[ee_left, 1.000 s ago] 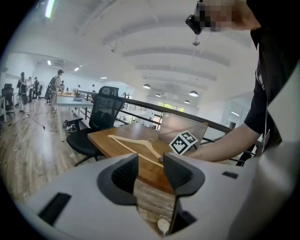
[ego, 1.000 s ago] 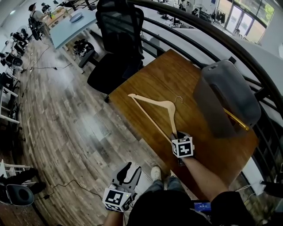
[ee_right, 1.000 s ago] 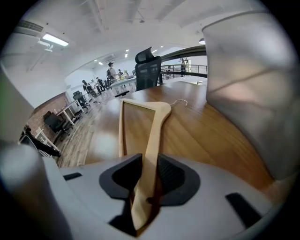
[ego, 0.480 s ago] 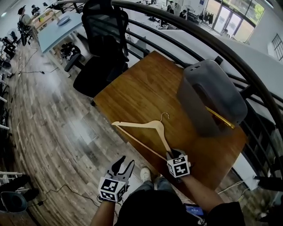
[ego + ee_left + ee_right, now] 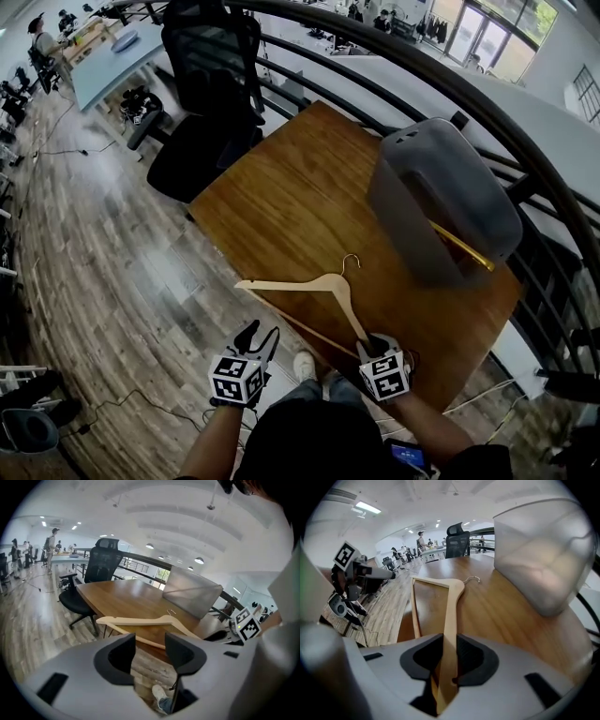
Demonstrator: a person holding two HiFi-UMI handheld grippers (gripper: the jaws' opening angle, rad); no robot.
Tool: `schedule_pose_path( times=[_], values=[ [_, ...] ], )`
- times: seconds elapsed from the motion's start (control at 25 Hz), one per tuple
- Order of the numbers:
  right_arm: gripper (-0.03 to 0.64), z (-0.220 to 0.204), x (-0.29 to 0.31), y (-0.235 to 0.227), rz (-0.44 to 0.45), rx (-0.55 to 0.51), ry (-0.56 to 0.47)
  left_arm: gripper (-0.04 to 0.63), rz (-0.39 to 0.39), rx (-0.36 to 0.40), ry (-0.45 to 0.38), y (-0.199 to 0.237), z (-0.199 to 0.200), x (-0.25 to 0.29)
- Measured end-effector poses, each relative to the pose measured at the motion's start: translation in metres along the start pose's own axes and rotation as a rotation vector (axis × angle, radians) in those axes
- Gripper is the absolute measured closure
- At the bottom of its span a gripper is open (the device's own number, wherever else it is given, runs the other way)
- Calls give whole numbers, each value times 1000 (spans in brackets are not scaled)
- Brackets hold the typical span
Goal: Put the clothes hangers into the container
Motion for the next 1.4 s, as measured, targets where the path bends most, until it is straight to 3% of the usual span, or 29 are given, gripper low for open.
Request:
schedule_pose_path(
  times=[0.16,0.32,0.4,0.6,0.92,1.12,1.32,1.4],
  values=[
    [531,-18,-7,2,-7,-28,19,372,62,-94,55,19,-12,14],
    [532,-23,-12,2,-12,-25,28,353,125,-384,56,44,-23,26],
    [532,-24,-15,2,-11,-18,34,349,135,-477,68,51,-28,32],
    [531,-29,-18,4,-9,-32,31,347,101,-528,83,54,-33,45],
    [531,-42,-28,4,-7,-44,61,319,22,-680,2,52,-38,64],
    [529,-44,-27,3,6,-51,63,304,-56,-778,-92,54,-44,77],
    [528,-43,-28,2,8,-76,68,303,-99,-812,-142,58,-42,88],
    [528,-42,-28,1,6,-80,64,332,-93,-801,-142,56,-38,88]
  ],
)
Point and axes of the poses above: the fingertips, and each gripper's own axes: x forward along the fingers, y to its left, z out of its top, the point moved 8 cm from there along -x, backward along the fingers, and after that the axes turned 10 degrees about x, right-handed, at the moved point
